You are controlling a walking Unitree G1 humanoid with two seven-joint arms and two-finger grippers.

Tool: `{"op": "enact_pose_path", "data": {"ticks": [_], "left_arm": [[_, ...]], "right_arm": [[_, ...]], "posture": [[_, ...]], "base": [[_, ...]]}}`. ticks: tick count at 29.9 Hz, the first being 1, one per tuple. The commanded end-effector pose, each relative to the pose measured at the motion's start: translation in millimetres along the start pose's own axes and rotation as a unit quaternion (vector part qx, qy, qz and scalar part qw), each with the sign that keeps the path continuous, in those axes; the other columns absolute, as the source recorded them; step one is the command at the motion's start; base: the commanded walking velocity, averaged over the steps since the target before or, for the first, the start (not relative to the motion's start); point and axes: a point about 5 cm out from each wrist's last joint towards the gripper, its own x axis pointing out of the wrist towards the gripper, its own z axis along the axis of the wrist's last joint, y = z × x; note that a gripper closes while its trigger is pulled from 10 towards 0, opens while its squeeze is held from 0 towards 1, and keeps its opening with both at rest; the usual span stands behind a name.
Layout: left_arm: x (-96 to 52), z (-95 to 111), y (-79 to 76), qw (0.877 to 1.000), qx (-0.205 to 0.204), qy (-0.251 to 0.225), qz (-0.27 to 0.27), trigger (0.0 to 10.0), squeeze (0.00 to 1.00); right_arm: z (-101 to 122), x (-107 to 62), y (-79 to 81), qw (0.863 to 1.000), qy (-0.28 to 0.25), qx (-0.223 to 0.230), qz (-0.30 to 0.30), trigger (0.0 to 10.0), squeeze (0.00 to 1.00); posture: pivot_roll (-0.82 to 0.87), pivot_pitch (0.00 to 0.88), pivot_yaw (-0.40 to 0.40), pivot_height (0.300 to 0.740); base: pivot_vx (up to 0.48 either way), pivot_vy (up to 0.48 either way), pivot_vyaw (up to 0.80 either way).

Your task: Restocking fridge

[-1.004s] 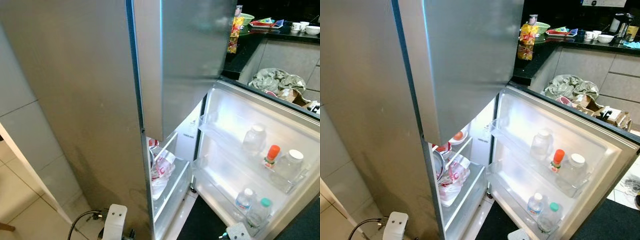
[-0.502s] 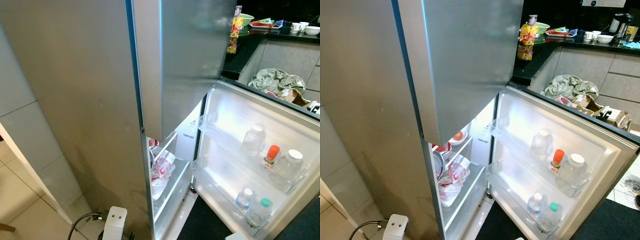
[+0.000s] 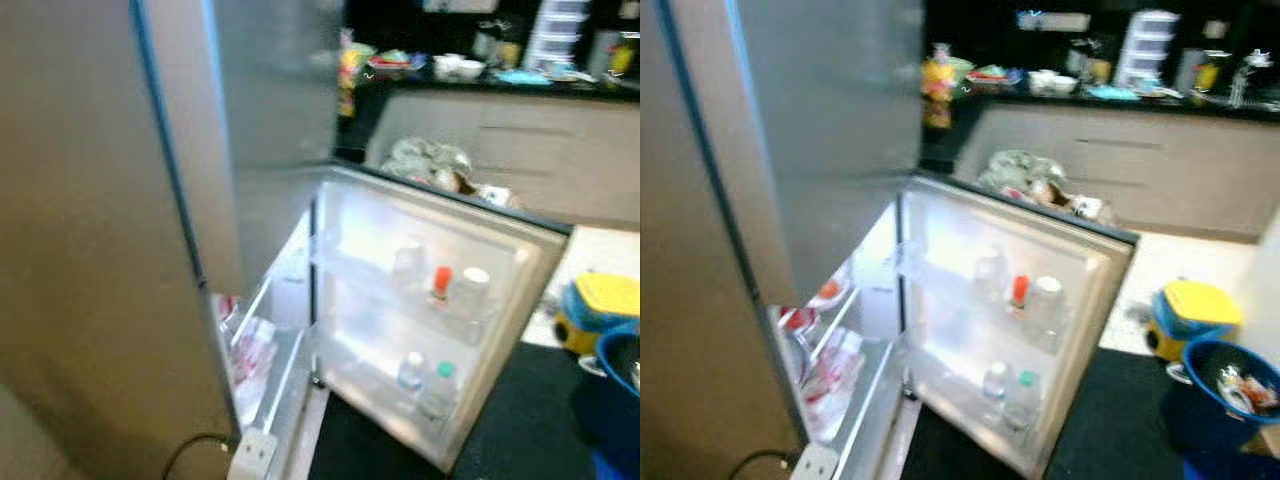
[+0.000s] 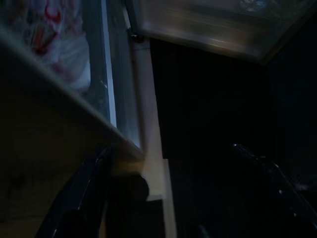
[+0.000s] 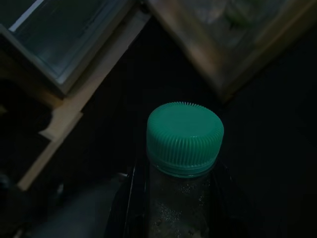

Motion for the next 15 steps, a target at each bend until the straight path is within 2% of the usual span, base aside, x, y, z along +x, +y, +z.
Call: {"op": "enact_pose_path", "data": {"ticks": [1, 12, 15], "left_arm": [[1.7, 1.8, -3.4, 1.0, 0.002, 0.001, -0.005, 10.0, 0.0], [2.4, 4.1, -6.3, 1.0, 0.003, -0.009, -0.016, 10.0, 0.0], [2.5, 3.9, -4.9, 1.0, -0.008, -0.008, -0.005, 10.0, 0.0]], "right_arm": [[-2.9, -2.4, -6.7, 1.0, 0.002, 0.007, -0.011, 10.0, 0.0], [-5.5, -4.1, -9.5, 1.0, 0.003, 0.016, -0.02, 10.0, 0.0], [-4.5, -4.1, -9.9, 1.0, 0.0, 0.013, -0.021, 10.0, 0.0]], "posture": [[-0.07, 0.081, 0.028, 0.74], [-0.08, 0.082, 0.027, 0.74], [-0.08, 0.084, 0.03, 0.74]], "base": [[0.0, 0.0, -0.8], [0.0, 0.0, -0.8], [0.0, 0.0, 0.0]]}}
